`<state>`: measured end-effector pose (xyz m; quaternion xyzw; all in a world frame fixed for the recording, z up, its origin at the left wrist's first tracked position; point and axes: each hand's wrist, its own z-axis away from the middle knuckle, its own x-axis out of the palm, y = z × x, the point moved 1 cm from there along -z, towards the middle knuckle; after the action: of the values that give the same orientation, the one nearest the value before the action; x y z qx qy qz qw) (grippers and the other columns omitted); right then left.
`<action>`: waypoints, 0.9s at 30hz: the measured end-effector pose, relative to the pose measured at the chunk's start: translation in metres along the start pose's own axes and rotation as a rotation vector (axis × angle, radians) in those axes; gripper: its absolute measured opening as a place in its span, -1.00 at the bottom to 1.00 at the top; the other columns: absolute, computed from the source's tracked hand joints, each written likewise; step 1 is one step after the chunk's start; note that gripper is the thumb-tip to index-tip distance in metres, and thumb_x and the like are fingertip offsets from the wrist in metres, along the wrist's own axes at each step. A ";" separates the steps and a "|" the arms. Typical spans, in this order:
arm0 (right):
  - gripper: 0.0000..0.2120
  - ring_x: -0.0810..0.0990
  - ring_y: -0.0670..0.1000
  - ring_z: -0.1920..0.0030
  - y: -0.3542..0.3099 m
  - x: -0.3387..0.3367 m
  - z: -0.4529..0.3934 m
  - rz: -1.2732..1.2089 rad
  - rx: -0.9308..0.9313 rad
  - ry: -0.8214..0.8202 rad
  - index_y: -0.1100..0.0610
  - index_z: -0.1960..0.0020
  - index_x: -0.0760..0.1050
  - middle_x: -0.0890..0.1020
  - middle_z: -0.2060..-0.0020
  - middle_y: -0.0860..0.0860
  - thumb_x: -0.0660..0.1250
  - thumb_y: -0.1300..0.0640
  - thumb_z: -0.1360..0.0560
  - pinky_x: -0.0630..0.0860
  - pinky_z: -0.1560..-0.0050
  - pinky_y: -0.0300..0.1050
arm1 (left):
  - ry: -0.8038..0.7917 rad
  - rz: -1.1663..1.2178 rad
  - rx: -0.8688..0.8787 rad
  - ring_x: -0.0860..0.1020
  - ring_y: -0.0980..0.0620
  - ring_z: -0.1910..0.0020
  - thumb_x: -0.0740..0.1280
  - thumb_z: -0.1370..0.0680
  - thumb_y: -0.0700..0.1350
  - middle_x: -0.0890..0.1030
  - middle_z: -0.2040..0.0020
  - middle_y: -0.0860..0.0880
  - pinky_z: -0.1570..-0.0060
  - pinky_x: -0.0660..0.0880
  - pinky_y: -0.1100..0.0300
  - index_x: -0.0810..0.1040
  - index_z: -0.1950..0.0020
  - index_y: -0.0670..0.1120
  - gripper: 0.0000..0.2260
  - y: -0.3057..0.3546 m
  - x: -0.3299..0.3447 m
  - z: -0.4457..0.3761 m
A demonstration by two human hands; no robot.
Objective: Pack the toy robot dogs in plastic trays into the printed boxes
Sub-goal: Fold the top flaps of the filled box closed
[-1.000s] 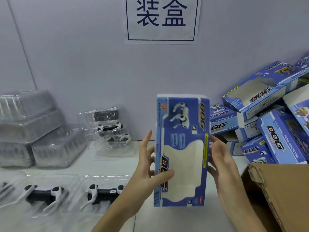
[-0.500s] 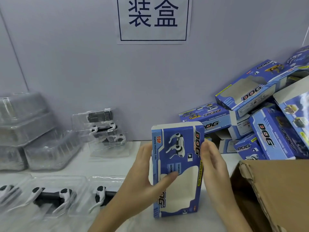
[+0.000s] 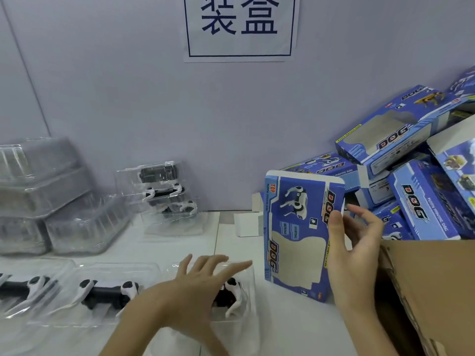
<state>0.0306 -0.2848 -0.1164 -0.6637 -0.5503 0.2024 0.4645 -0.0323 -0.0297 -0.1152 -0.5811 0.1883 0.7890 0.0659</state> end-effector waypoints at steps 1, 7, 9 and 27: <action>-0.63 0.66 -0.23 -0.12 0.001 0.000 0.000 0.003 0.005 -0.003 0.01 -0.26 0.33 0.64 -0.13 -0.06 0.36 -0.07 -0.54 0.67 0.04 -0.25 | 0.022 -0.036 -0.001 -0.09 0.10 -0.60 0.60 -0.32 0.34 0.00 -0.60 0.14 -0.61 -0.21 -0.17 -0.34 -0.53 0.51 0.19 0.002 0.003 -0.003; -0.59 0.65 -0.07 -0.23 0.007 -0.002 -0.001 0.081 0.059 -0.035 -0.04 -0.30 0.29 0.62 -0.23 -0.08 0.36 -0.09 -0.54 0.66 -0.11 0.12 | 0.199 -0.078 0.072 0.13 0.06 -0.29 0.51 -0.45 0.23 0.17 -0.36 0.15 -0.42 0.12 0.12 -0.23 -0.58 0.47 0.01 0.006 0.007 -0.012; -0.61 0.66 -0.08 -0.22 0.010 -0.002 -0.001 0.090 0.070 -0.045 -0.06 -0.30 0.28 0.63 -0.24 -0.06 0.34 -0.11 -0.56 0.68 -0.11 0.14 | 0.249 -0.029 0.102 0.12 0.08 -0.32 0.49 -0.45 0.28 0.15 -0.38 0.19 -0.43 0.15 0.11 -0.24 -0.56 0.52 0.00 0.007 0.002 -0.010; -0.23 0.74 -0.06 0.27 -0.061 -0.015 0.008 0.712 0.402 -0.469 0.02 0.12 0.67 0.74 0.29 -0.09 0.06 -0.61 -0.27 0.71 0.10 0.02 | 0.586 -0.230 0.158 -0.02 0.14 -0.44 0.46 -0.40 0.31 0.01 -0.48 0.19 -0.41 -0.36 0.43 -0.63 -0.54 0.06 0.29 0.033 -0.017 0.005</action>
<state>-0.0134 -0.2976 -0.0722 -0.6444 -0.3285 0.5961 0.3486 -0.0420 -0.0557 -0.0903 -0.7939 0.1931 0.5586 0.1425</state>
